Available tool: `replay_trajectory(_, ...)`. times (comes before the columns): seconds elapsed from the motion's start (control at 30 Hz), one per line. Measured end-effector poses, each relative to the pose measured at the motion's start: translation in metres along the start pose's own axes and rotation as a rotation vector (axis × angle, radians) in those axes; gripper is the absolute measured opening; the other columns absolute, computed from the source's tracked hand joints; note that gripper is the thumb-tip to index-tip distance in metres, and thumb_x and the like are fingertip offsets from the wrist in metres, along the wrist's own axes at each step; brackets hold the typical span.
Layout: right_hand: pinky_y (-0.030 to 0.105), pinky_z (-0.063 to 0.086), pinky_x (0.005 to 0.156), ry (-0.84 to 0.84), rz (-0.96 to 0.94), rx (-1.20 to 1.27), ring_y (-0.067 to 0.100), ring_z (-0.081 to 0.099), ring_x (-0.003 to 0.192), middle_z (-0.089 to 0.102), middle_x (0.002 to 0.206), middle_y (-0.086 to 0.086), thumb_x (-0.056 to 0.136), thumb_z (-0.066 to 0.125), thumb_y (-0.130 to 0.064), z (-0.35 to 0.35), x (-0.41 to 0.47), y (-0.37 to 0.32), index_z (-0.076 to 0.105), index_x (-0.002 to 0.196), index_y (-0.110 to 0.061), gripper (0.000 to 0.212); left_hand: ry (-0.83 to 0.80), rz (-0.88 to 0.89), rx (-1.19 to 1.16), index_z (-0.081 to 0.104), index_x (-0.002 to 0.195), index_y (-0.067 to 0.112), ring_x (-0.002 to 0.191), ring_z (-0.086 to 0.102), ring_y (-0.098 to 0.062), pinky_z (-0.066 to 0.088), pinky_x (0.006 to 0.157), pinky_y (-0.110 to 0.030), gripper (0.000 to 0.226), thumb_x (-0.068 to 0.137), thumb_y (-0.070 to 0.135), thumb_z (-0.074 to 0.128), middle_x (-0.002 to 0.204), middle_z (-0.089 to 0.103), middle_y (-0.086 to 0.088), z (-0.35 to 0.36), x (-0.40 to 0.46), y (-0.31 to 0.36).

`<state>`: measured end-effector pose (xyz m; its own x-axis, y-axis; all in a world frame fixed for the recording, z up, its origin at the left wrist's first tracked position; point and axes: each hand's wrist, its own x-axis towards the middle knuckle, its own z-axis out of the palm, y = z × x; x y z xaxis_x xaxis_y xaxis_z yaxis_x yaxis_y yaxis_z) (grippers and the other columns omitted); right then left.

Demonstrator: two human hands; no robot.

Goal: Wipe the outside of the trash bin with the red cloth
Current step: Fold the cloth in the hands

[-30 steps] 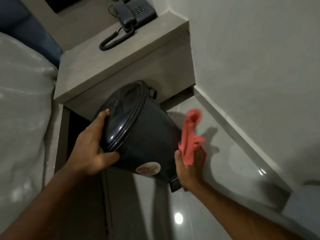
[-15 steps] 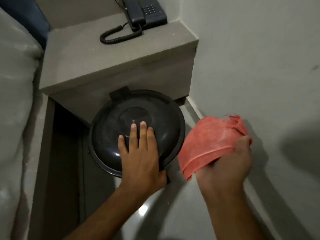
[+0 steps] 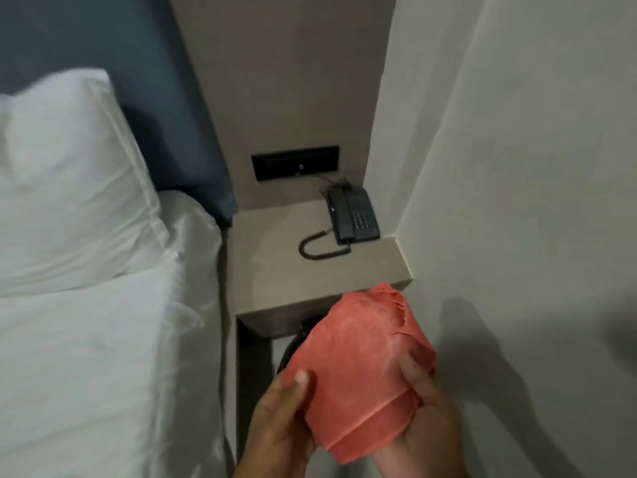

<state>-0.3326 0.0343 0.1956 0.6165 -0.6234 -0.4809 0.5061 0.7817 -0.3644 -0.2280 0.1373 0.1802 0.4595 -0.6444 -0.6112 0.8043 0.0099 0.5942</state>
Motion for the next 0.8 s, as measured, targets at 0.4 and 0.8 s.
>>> replay_trajectory(0.4, 0.044, 0.061, 0.074, -0.065, -0.008, -0.492, 0.037, 0.068, 0.108, 0.062, 0.129, 0.020, 0.077, 0.071, -0.003, 0.103, 0.083, -0.072, 0.059, 0.123, -0.011, 0.049, 0.062, 0.444, 0.808, 0.039, 0.136, 0.059, 0.126, 0.053, -0.014, 0.049, 0.105, -0.046, 0.052, 0.088, 0.047, 0.056, 0.143, 0.047, 0.012, 0.055, 0.046, 0.155)
replay_trajectory(0.8, 0.022, 0.050, 0.082, 0.089, 0.180, -1.299, 0.013, 0.065, 0.103, 0.068, 0.120, 0.002, 0.086, 0.063, 0.006, 0.026, 0.324, 0.015, 0.064, 0.131, -0.011, 0.048, 0.352, 0.135, 0.743, 0.049, 0.112, 0.019, 0.096, 0.066, -0.028, 0.063, 0.071, -0.047, 0.031, 0.091, -0.002, 0.057, 0.114, 0.058, -0.002, -0.051, 0.259, 0.119)
